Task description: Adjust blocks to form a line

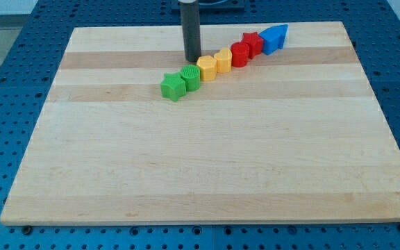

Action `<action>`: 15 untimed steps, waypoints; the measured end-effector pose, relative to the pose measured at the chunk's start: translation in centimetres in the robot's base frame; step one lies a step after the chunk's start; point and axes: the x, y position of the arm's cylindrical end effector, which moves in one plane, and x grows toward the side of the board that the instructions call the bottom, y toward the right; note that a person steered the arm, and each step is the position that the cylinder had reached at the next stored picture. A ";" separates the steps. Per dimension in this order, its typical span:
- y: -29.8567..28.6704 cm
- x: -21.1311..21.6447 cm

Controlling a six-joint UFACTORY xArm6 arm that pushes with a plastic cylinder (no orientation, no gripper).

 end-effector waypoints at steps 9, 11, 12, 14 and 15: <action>12.1 -4.7; 10.8 -4.8; 10.0 -4.8; 9.9 -3.8; 10.0 -3.4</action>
